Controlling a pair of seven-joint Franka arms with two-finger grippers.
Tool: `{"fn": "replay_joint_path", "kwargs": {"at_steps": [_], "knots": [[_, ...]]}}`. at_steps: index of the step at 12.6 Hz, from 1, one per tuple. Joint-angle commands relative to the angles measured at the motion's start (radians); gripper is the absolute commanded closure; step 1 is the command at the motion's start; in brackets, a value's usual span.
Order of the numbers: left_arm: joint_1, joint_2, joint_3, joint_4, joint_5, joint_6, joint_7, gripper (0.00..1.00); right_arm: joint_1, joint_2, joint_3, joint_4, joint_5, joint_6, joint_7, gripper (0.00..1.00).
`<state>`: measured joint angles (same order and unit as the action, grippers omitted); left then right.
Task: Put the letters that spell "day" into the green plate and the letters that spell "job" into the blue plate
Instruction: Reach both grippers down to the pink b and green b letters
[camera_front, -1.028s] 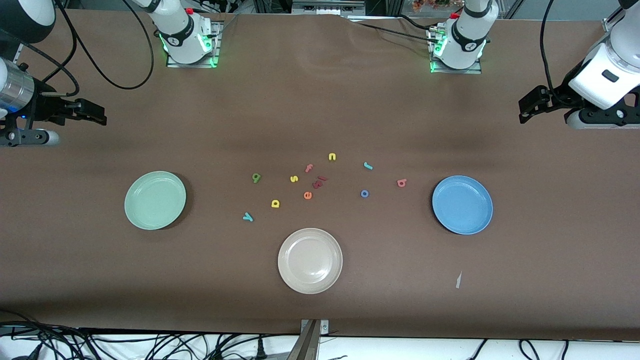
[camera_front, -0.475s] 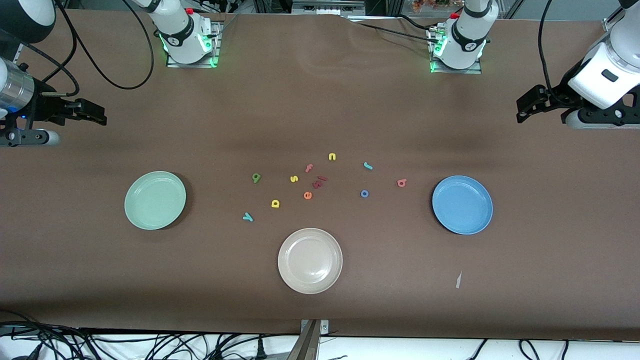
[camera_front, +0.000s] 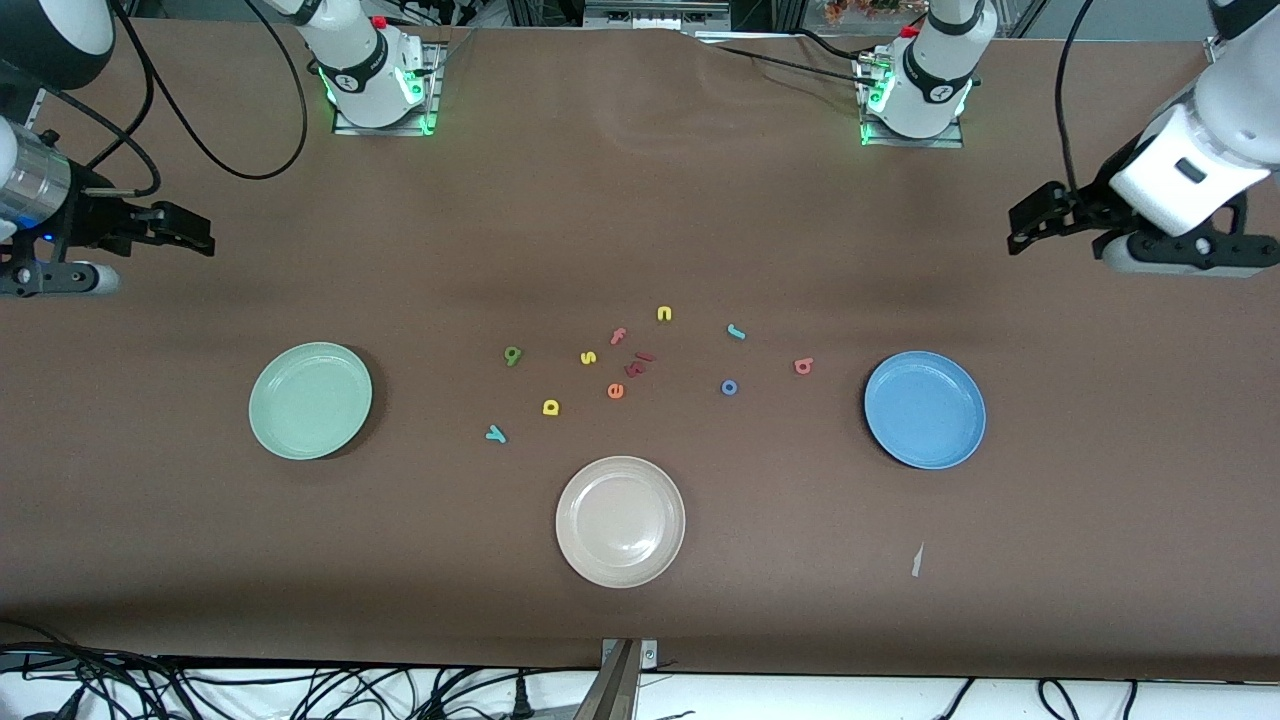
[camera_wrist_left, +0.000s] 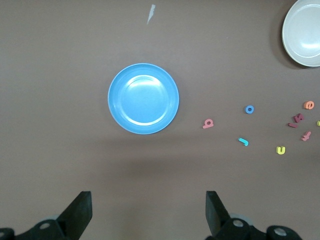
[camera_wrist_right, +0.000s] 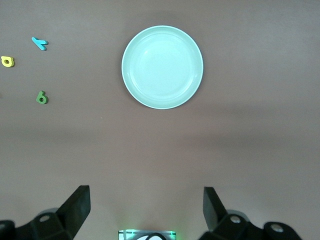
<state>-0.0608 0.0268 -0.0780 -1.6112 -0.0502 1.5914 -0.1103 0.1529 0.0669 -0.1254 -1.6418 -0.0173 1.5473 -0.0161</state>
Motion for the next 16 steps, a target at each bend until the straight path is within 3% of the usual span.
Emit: {"fn": "replay_joint_path", "kwargs": {"at_steps": [1,3,7,11,16], "knots": [[-0.048,0.091,0.004,0.079,-0.011,-0.011,0.017,0.0,0.02,0.051,0.055,-0.007,0.007,0.052,0.01,0.0],[-0.062,0.134,0.003,0.085,-0.017,-0.007,0.017,0.0,0.049,0.112,0.075,-0.009,0.016,0.12,0.024,0.0],[-0.134,0.287,0.004,0.074,-0.016,-0.001,0.006,0.0,0.14,0.218,0.078,-0.041,0.056,0.288,0.298,0.0],[-0.181,0.459,0.004,0.068,-0.019,0.157,-0.011,0.0,0.247,0.283,0.078,-0.153,0.056,0.544,0.578,0.0],[-0.235,0.587,0.004,-0.001,-0.014,0.398,-0.202,0.0,0.341,0.408,0.078,-0.158,0.056,0.66,0.845,0.0]]}}
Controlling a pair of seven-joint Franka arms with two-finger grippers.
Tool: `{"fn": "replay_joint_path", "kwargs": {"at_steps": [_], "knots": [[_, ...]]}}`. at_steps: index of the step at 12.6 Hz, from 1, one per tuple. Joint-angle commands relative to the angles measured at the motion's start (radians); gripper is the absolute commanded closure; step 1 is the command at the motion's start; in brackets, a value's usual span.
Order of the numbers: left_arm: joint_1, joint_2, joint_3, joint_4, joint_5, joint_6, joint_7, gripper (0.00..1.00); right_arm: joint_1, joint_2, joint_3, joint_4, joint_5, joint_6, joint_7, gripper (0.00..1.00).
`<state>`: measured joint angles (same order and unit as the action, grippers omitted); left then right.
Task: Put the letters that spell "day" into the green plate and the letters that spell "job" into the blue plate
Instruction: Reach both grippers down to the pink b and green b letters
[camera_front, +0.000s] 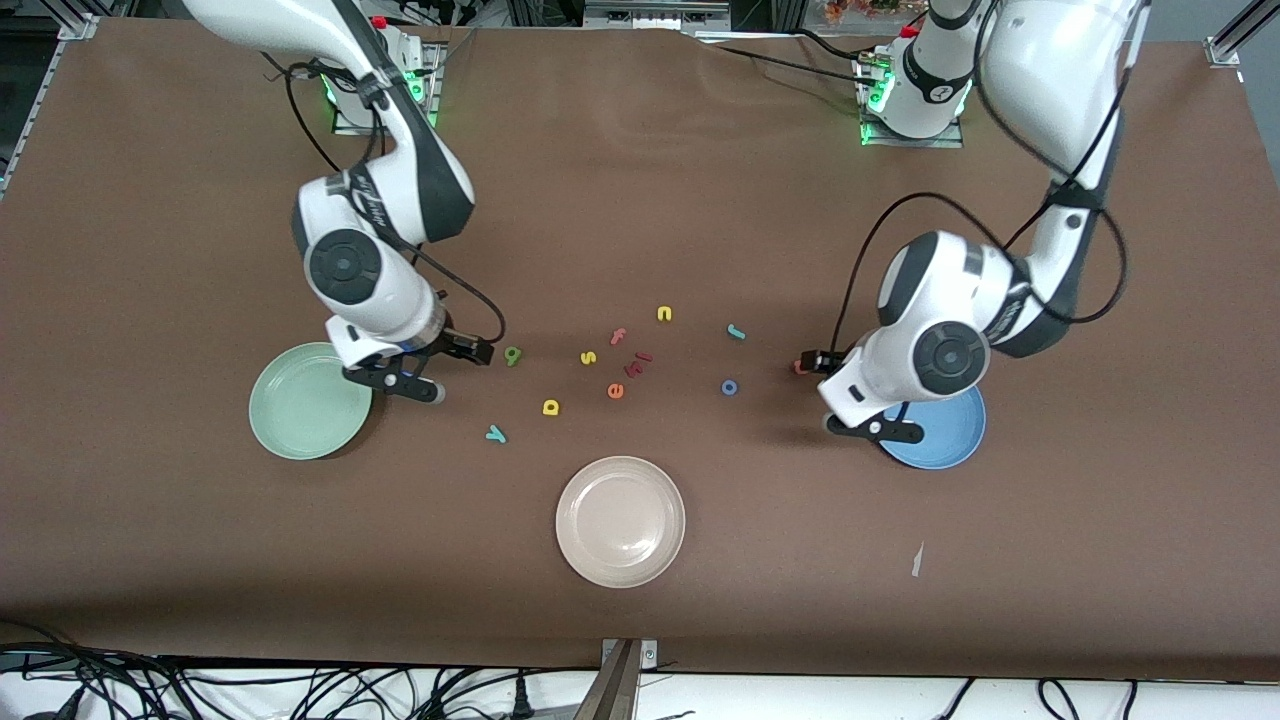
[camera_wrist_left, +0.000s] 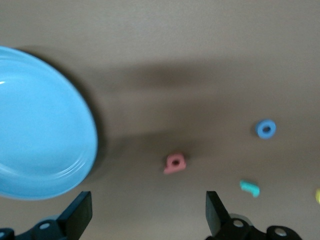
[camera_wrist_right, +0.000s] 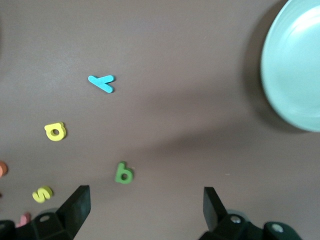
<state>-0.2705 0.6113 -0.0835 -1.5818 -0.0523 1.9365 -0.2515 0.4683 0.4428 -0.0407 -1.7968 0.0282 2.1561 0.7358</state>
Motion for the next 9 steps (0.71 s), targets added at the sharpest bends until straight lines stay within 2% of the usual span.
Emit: {"fn": "replay_joint_path", "kwargs": {"at_steps": [1,2,4,5,9], "knots": [[-0.026,-0.008,0.01,-0.079,-0.012,0.096,-0.069,0.0,0.033,0.04,-0.007,-0.01,0.01,0.068,0.129,0.0],[-0.024,-0.03,0.008,-0.143,-0.021,0.154,-0.075,0.0,0.035,0.047,-0.007,-0.035,0.01,0.1,0.149,0.0],[-0.018,-0.108,-0.011,-0.341,-0.053,0.354,-0.092,0.0,0.038,0.05,-0.004,-0.111,0.01,0.224,0.198,0.0],[-0.025,-0.126,-0.018,-0.399,-0.057,0.41,-0.095,0.0,0.05,0.063,0.002,-0.125,0.01,0.247,0.214,0.0],[-0.026,-0.116,-0.038,-0.425,-0.037,0.43,-0.15,0.01,0.058,0.102,0.018,-0.125,0.022,0.283,0.24,0.0]]}}
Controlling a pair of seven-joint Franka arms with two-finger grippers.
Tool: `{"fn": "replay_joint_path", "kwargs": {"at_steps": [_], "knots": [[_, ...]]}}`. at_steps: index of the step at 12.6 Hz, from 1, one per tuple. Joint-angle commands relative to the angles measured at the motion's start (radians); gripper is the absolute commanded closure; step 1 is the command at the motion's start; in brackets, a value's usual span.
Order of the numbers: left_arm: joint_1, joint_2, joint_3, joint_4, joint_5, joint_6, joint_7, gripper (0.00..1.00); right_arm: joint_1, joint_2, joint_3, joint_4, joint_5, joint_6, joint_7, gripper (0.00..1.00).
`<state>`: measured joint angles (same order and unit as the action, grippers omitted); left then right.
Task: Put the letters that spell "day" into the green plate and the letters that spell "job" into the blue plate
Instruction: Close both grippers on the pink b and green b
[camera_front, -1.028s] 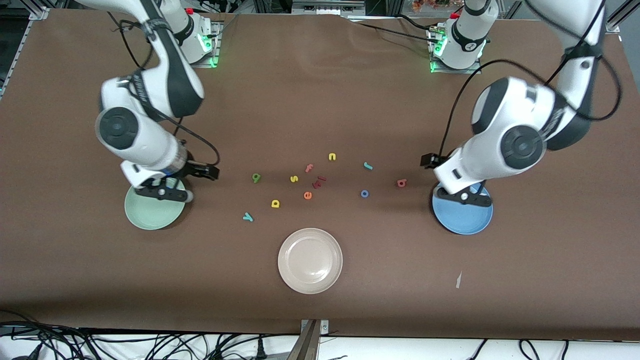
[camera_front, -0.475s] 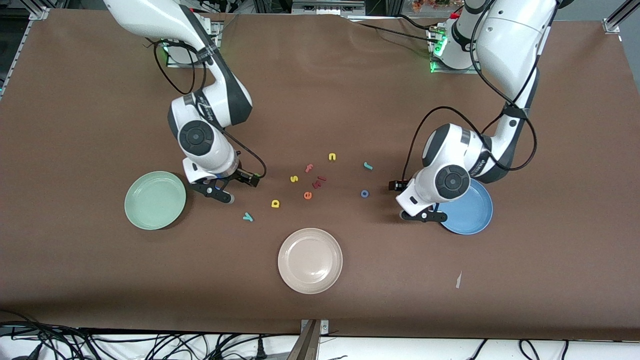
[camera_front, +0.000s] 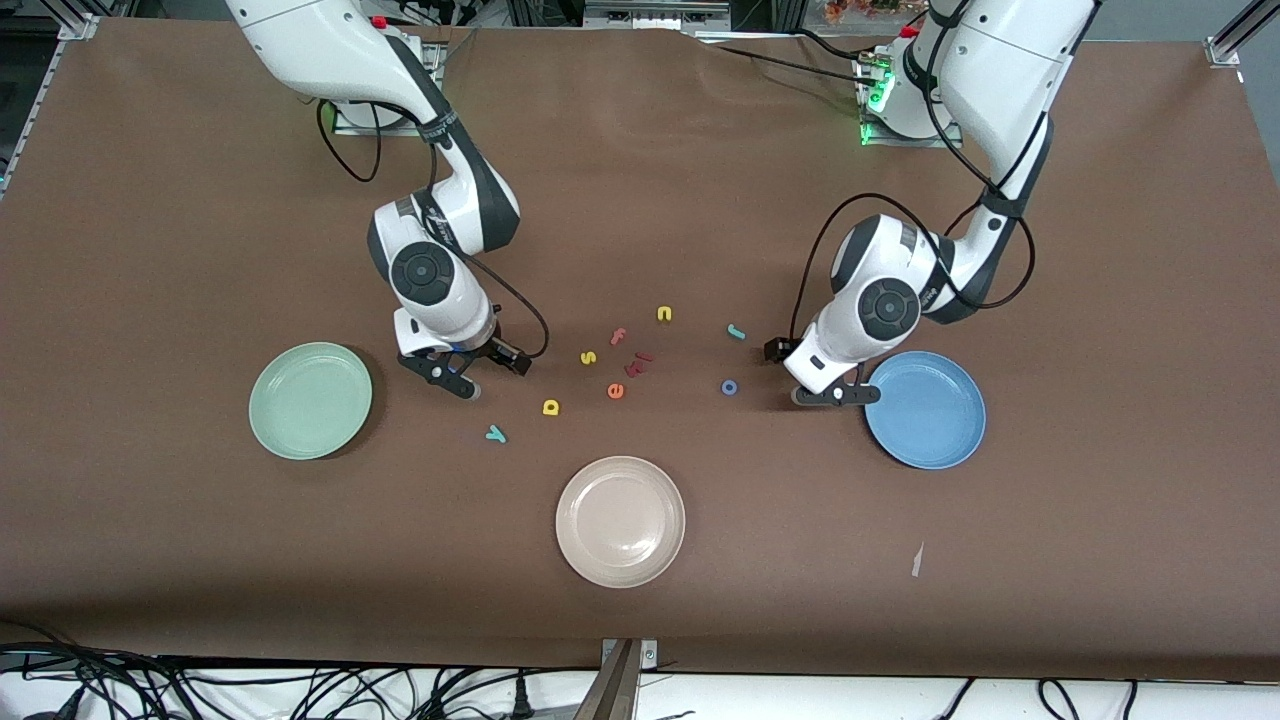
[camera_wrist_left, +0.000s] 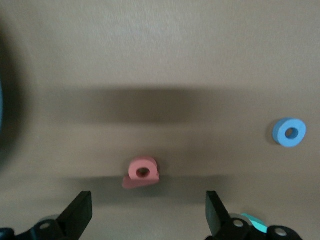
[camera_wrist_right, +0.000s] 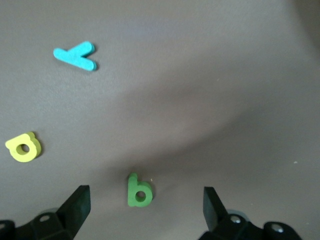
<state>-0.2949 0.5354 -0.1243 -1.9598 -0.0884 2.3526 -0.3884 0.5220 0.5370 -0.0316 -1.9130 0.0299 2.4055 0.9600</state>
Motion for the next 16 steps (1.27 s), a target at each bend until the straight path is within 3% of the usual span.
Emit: {"fn": "replay_joint_path", "kwargs": {"at_steps": [1,5,7,9,12,14,16], "knots": [[-0.003,-0.028,0.003,-0.047,0.016,0.023,-0.014,0.03,0.004,0.021,0.016,-0.011,0.034,0.053,0.016,0.0],[0.003,-0.012,0.003,-0.038,0.091,0.056,-0.007,0.12,0.004,0.047,0.03,-0.015,0.048,0.098,0.043,0.01],[0.002,-0.009,0.003,-0.036,0.093,0.059,-0.006,0.23,0.004,0.054,0.032,-0.034,0.048,0.136,0.043,0.07],[-0.001,-0.003,0.003,-0.039,0.093,0.077,-0.006,0.29,0.004,0.054,0.032,-0.044,0.048,0.149,0.034,0.25],[-0.003,0.014,0.003,-0.039,0.095,0.086,-0.006,0.3,0.004,0.054,0.032,-0.051,0.048,0.149,0.028,0.71],[0.0,0.015,0.003,-0.039,0.152,0.086,-0.006,0.34,0.004,0.054,0.032,-0.052,0.048,0.149,0.028,0.96],[0.003,0.015,0.003,-0.036,0.179,0.088,-0.007,0.34,0.004,0.054,0.032,-0.052,0.048,0.146,0.026,1.0]]}}
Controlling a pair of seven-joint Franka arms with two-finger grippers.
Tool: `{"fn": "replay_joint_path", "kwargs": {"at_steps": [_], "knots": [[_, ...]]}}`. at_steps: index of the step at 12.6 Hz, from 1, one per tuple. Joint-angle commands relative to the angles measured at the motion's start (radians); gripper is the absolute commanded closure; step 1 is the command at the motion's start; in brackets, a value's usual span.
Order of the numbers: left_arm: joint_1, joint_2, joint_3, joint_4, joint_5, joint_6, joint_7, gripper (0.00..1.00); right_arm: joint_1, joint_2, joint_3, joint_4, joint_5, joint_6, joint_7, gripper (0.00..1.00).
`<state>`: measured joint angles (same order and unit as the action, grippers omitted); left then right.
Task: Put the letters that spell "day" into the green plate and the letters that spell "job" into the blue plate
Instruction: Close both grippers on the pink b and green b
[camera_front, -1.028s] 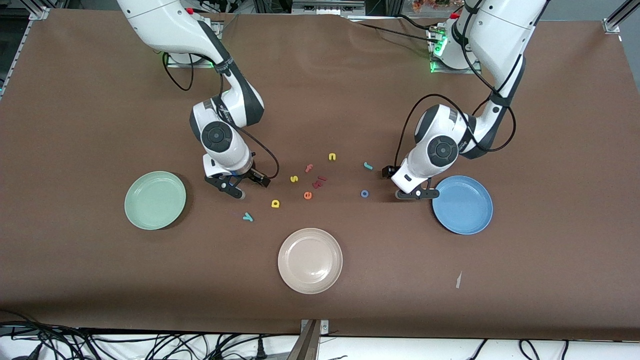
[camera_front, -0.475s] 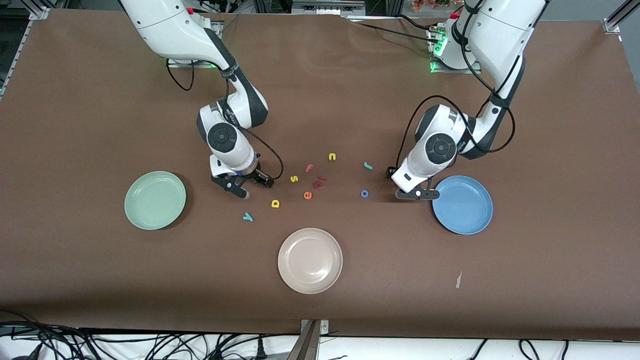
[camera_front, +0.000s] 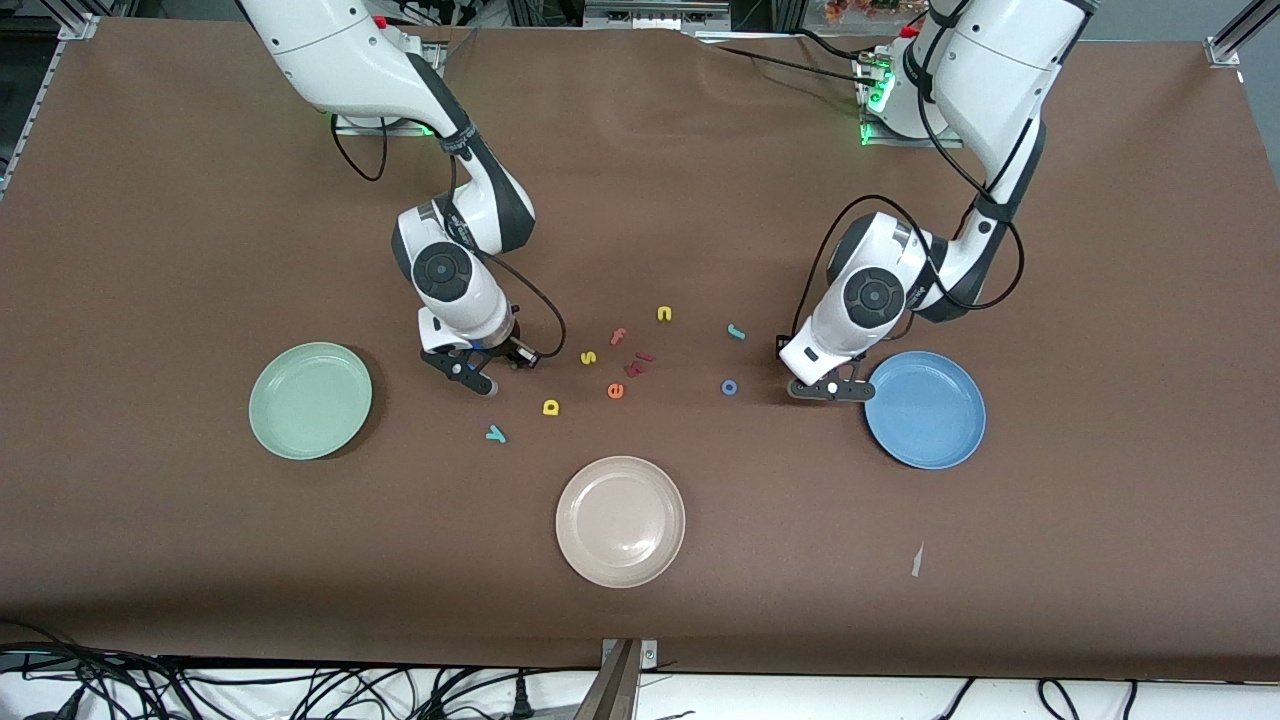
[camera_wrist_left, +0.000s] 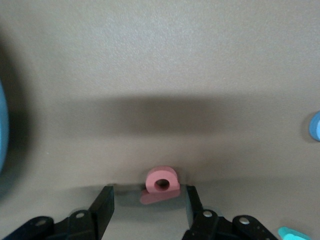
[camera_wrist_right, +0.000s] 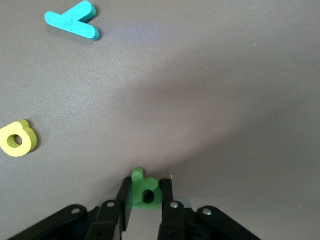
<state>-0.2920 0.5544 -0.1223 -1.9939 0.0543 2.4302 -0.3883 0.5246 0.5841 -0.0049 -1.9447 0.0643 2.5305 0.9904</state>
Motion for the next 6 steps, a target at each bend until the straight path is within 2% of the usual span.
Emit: {"fn": "replay_joint_path", "kwargs": {"at_steps": [1,2,3,5,6], "knots": [[-0.004,-0.004,0.001,-0.002,0.036,0.01,-0.009,0.35,0.002,0.003,0.005,-0.014,0.014,0.016,-0.007,1.0],[-0.004,-0.004,0.001,0.0,0.036,0.01,-0.009,0.36,-0.008,-0.007,0.002,-0.002,0.014,0.004,-0.013,1.0],[-0.006,-0.002,0.001,0.004,0.036,0.01,-0.01,0.38,-0.027,-0.029,-0.001,0.028,0.012,-0.065,-0.035,1.0],[-0.007,-0.001,0.001,0.007,0.038,0.01,-0.01,0.56,-0.101,-0.064,-0.013,0.101,0.012,-0.278,-0.235,1.0],[-0.007,-0.001,0.001,0.007,0.038,0.01,-0.01,0.68,-0.123,-0.087,-0.041,0.101,0.012,-0.321,-0.347,1.0]]}}
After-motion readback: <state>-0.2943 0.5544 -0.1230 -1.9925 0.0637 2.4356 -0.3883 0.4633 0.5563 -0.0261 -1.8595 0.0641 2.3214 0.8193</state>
